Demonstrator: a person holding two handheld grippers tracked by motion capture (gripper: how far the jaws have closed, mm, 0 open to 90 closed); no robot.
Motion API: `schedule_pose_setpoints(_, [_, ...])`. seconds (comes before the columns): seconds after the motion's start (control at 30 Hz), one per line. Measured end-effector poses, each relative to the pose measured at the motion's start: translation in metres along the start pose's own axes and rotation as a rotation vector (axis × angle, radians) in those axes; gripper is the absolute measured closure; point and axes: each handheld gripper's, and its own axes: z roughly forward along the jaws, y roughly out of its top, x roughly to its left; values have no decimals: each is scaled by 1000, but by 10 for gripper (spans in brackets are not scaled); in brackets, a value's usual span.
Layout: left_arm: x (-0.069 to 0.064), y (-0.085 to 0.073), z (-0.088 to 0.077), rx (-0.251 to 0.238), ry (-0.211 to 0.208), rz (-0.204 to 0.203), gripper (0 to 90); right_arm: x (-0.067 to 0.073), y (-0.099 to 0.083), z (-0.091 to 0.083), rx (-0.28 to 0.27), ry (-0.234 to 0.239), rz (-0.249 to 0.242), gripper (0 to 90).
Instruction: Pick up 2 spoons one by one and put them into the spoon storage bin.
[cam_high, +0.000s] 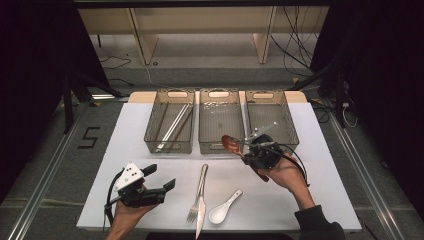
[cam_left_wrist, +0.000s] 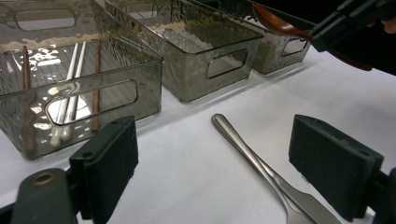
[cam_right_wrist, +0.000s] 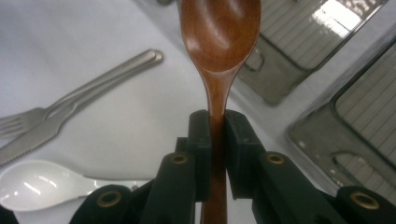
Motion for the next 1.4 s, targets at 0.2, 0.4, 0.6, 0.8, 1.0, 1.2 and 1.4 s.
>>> schedule_pose_setpoints(0.2, [2,0,0,-12,4,-10,152,-8,18,2,-19,-23,-5,821])
schedule_pose_setpoints(0.4, [2,0,0,-18,8,-4,152,-17,38,3,-31,-39,6,821])
schedule_pose_setpoints(0.6, [4,0,-1,-26,13,-10,152,-21,53,6,-39,-48,18,821])
schedule_pose_setpoints(0.8, [3,0,-1,-20,13,-2,152,-23,65,7,-49,-59,20,821])
schedule_pose_setpoints(1.0, [3,0,-1,-20,12,-2,152,-27,76,10,-56,-69,33,821])
schedule_pose_setpoints(1.2, [3,0,-1,-22,12,-4,152,-34,86,14,-63,-84,52,821])
schedule_pose_setpoints(1.4, [3,0,-2,-22,11,-3,152,-39,93,20,-53,-93,65,820])
